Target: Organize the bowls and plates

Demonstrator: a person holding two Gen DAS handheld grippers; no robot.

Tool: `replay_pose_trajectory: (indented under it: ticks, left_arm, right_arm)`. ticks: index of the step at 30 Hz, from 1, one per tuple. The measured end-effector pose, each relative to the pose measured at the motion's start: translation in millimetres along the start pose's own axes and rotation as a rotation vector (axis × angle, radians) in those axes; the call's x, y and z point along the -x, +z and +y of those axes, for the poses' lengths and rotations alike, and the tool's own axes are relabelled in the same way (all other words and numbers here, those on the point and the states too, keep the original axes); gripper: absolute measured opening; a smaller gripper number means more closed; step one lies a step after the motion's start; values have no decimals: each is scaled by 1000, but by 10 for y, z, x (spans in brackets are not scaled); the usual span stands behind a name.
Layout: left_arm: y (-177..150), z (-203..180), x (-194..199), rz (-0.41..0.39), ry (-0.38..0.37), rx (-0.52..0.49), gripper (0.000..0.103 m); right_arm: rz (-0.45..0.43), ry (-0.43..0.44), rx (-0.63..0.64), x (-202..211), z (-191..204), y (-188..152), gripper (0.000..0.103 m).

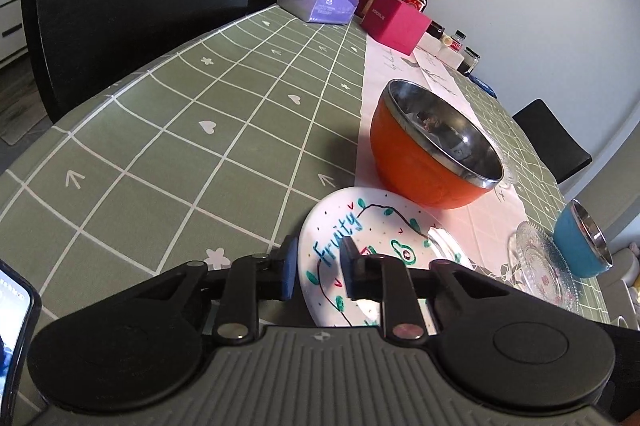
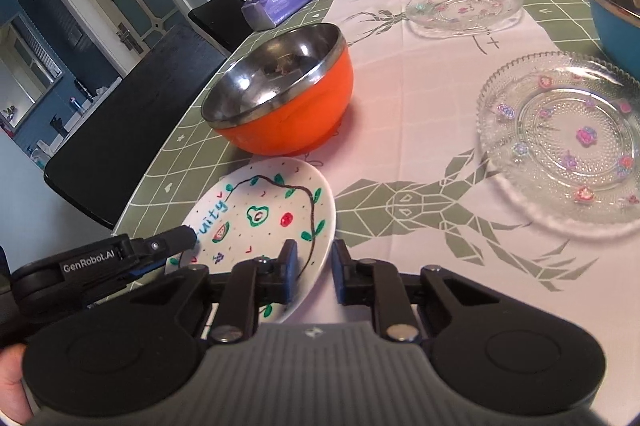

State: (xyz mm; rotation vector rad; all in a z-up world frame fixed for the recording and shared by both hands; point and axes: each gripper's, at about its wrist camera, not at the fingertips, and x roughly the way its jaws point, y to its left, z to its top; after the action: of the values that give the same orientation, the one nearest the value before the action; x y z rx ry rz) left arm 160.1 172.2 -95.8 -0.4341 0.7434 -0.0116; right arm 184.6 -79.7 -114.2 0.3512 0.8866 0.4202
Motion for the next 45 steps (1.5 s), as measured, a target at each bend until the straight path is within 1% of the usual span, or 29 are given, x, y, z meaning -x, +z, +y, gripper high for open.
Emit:
replay_pose_trajectory:
  ticks: [4,7,13,18,27,30,37,45]
  left_arm:
    - [-15,-39,12,-7,18,-19,21]
    - [-28,-74,37,-3,26,-28,21]
    - [-109,-172,173,-16,12,-22,21]
    - [-224,-349,324,-21,-26,-21,21]
    - [-512,-727,498,9,-92,-39,21]
    - [-639,-816,540,24,-95,-51,21]
    - [-791,-840,548,54,-78,-51,21]
    - [-843,-824,550,60,-63,-44,21]
  right_arm:
    - [-10,20,-29,0,-60,-4,10]
    - [-15,13,-25,20,-53,-16,9]
    - [-31,14,-29,167,-90,-58,9]
    - [-56,7,-39,422,-206,-152,9]
    - [-97,-24,-100,946,-541,-386,9]
    - [-100,-29,-126,1061,-669,-477,9]
    - [-89,-27,-157,1114,-774,-651,9]
    - [-89,-23,-153,1110,-775,-710,9]
